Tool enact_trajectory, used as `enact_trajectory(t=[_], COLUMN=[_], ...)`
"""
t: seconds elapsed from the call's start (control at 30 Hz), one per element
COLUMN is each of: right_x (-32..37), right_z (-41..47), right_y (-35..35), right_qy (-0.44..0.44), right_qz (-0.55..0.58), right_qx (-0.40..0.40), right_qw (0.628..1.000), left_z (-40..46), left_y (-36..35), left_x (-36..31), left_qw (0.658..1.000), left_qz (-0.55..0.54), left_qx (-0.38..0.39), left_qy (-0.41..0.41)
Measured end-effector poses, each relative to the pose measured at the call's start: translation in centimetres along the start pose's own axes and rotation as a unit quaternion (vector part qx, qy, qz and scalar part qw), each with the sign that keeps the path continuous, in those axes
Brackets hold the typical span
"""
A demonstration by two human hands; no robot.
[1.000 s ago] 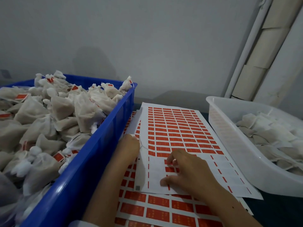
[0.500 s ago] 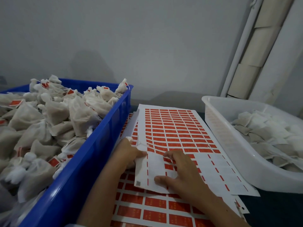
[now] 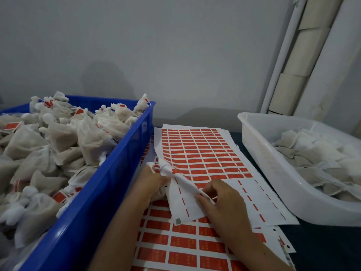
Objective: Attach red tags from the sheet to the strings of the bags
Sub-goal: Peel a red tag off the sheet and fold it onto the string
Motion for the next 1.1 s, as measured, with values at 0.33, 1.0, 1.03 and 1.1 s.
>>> enact_trajectory(t=[0.33, 1.0, 1.03, 1.1], right_x=[1.4, -1.1, -1.2, -1.2], right_z=[0.0, 1.2, 1.3, 1.3], right_y=[0.9, 0.2, 0.2, 0.1], right_qy=[0.046, -0.044, -0.048, -0.048], right_qz=[0.002, 0.169, 0.167, 0.155], right_qx=[-0.025, -0.025, -0.025, -0.021], right_qw=[0.999, 0.984, 0.984, 0.987], left_z=[-0.3, 0.3, 0.3, 0.3], left_y=[-0.5, -0.4, -0.3, -0.2], left_x=[-1.4, -1.7, -1.7, -1.7], left_qw=[0.988, 0.984, 0.983, 0.981], left_qz=[0.136, 0.131, 0.140, 0.151], left_qx=[-0.021, -0.035, -0.040, -0.044], left_qy=[-0.068, -0.115, -0.115, -0.113])
Point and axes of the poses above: each hand's wrist, its own z-axis towards the middle knuckle, its own y-axis out of the back of the hand, x = y × z, the point moved 10 cm from there along z, towards the middle knuckle, and after that the axes turned 7 degrees about z, right-handed, at the moved point
